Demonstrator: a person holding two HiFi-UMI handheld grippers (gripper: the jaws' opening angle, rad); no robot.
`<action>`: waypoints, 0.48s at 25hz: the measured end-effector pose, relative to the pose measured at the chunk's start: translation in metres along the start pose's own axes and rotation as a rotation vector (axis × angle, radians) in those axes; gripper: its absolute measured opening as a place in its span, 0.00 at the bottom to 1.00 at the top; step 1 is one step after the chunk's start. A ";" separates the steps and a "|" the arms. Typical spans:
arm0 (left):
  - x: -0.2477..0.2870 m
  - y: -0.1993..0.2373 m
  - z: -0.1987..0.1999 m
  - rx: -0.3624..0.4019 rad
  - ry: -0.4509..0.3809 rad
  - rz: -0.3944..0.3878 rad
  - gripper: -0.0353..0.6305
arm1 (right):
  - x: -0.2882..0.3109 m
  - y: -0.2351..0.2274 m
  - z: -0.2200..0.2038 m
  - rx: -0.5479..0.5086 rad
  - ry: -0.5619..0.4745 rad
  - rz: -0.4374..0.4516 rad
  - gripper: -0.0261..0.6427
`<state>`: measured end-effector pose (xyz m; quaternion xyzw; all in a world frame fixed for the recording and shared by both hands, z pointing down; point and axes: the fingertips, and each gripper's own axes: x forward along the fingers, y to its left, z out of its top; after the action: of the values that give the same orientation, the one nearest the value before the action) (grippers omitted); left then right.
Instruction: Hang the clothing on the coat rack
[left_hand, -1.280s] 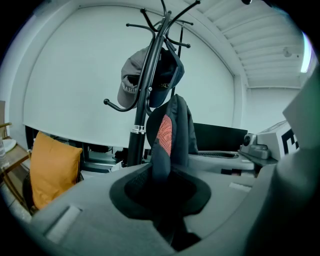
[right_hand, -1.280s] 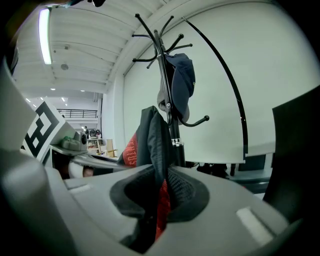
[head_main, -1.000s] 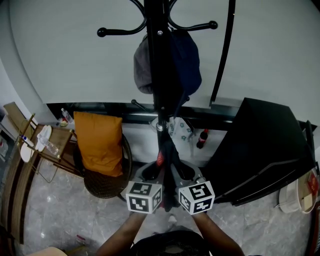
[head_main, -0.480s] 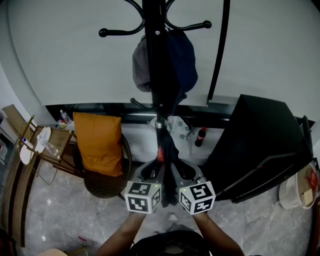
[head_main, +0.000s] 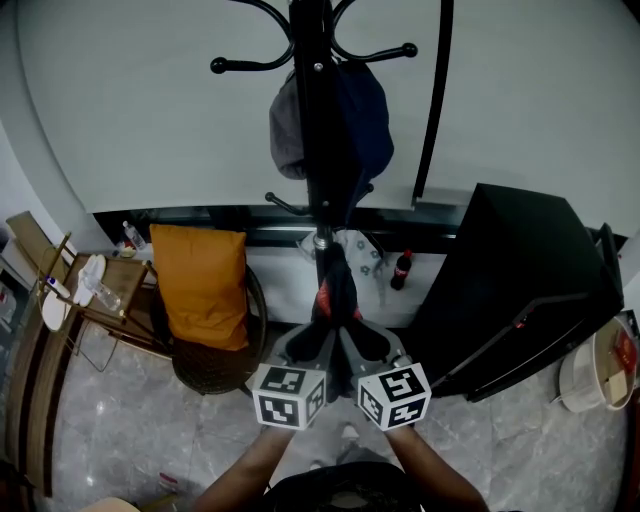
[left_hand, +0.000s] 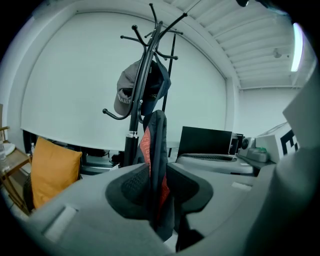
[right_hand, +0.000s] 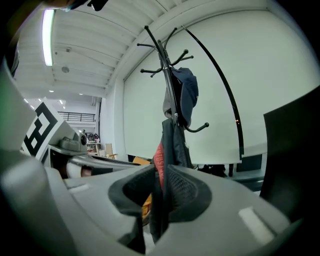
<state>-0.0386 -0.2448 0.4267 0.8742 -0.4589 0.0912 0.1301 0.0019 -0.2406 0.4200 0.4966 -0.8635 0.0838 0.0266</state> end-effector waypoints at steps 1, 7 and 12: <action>-0.003 0.000 -0.002 0.000 0.001 -0.001 0.18 | -0.001 0.003 -0.001 -0.001 0.000 0.002 0.14; -0.018 -0.002 -0.008 -0.001 0.007 -0.004 0.18 | -0.011 0.016 -0.005 -0.001 0.007 -0.002 0.14; -0.029 -0.006 -0.014 0.000 0.015 -0.003 0.18 | -0.021 0.023 -0.006 -0.005 0.007 -0.008 0.14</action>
<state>-0.0502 -0.2147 0.4307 0.8742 -0.4566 0.0973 0.1338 -0.0075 -0.2110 0.4204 0.4997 -0.8616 0.0834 0.0311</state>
